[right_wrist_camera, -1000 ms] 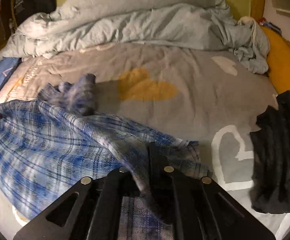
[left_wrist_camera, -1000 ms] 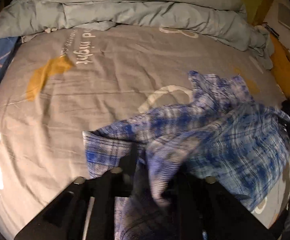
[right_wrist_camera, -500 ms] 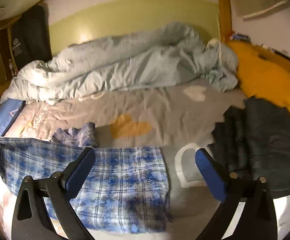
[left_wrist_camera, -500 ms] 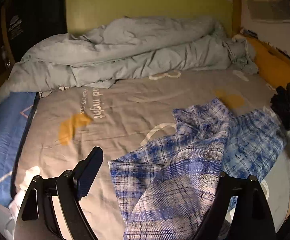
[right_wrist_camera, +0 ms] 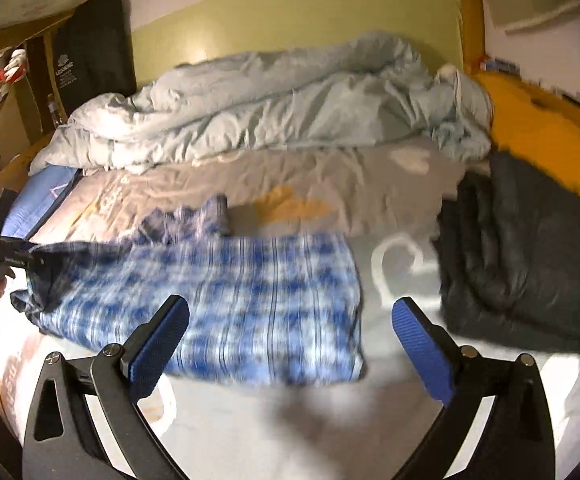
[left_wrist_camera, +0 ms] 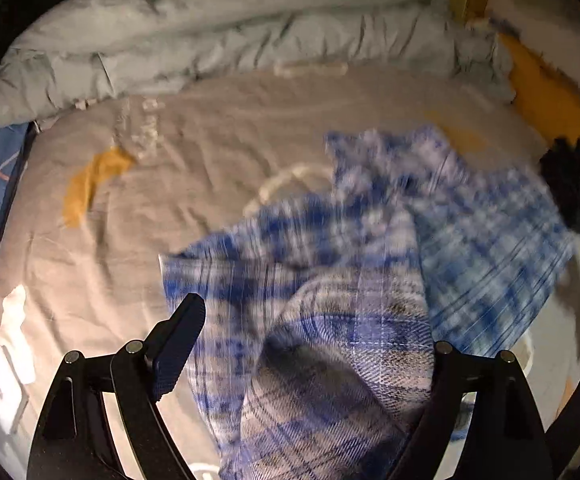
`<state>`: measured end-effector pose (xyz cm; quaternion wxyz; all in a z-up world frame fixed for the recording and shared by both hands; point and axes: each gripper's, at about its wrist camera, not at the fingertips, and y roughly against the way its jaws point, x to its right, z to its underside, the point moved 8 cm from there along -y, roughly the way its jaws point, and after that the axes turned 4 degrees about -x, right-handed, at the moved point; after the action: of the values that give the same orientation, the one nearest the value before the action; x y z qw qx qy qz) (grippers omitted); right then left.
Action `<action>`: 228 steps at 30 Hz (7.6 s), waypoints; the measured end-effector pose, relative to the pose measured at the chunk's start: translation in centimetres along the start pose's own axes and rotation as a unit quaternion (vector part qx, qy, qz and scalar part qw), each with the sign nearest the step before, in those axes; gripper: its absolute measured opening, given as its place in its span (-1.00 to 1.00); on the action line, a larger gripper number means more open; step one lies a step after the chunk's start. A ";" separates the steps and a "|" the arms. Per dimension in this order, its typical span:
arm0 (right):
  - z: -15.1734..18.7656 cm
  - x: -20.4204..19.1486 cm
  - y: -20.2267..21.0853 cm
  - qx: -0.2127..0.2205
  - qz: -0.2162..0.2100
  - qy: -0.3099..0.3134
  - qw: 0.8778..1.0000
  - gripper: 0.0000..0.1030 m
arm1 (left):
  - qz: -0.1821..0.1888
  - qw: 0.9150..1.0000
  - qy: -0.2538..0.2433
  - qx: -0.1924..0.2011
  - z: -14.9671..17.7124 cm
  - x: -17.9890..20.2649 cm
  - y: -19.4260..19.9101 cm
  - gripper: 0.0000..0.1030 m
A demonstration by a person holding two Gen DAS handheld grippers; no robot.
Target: Fold large clothes
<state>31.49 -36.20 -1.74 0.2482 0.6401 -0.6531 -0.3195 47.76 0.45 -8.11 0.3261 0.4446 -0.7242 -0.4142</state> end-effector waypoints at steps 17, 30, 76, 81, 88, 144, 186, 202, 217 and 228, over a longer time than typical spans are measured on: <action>3.1 -2.4 -2.7 -0.045 -0.040 -0.001 0.998 0.96 | 0.081 0.997 0.012 -0.011 -0.8 1.4 1.8 0.69; 5.9 -7.9 -5.6 -0.082 -0.029 0.093 0.992 0.96 | 0.005 0.988 0.024 0.150 -5.0 -1.4 5.8 0.69; 5.9 -0.2 -3.8 -0.001 0.059 -0.063 0.996 0.96 | -0.149 0.969 0.077 0.180 3.7 -10.3 6.8 0.68; 8.2 2.0 -3.7 -0.026 0.003 -0.201 0.979 0.96 | -0.091 0.967 0.082 0.222 6.8 -6.6 8.7 0.68; 9.0 4.8 -6.2 -0.031 -0.017 -0.306 0.951 0.96 | -0.034 0.966 0.024 0.256 7.9 -0.5 12.3 0.68; 4.9 -24.5 -9.8 -0.072 -0.192 0.004 0.979 -0.82 | 0.059 0.960 0.236 0.142 12.1 -8.4 1.1 -0.71; 1.3 -9.3 0.0 0.047 -0.090 0.002 0.995 0.35 | 0.083 0.974 0.054 0.206 5.2 11.9 5.6 0.66; 4.8 -11.9 -14.0 -0.172 -0.267 -0.138 0.938 0.69 | 0.247 0.940 0.216 0.097 2.9 7.2 -4.1 0.66; 1.3 -10.9 -5.5 -0.047 -0.310 -0.095 0.945 -0.27 | 0.355 0.906 0.178 0.149 -0.4 13.6 2.4 -0.02; -3.3 5.7 14.0 0.107 -0.208 -0.107 0.966 -0.21 | 0.444 0.876 0.028 0.186 -10.6 37.1 12.2 -0.02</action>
<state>24.09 -42.56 10.26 0.0350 0.7471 -0.5586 -0.3585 37.55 -33.50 11.30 0.4069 0.1407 -0.8998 -0.0707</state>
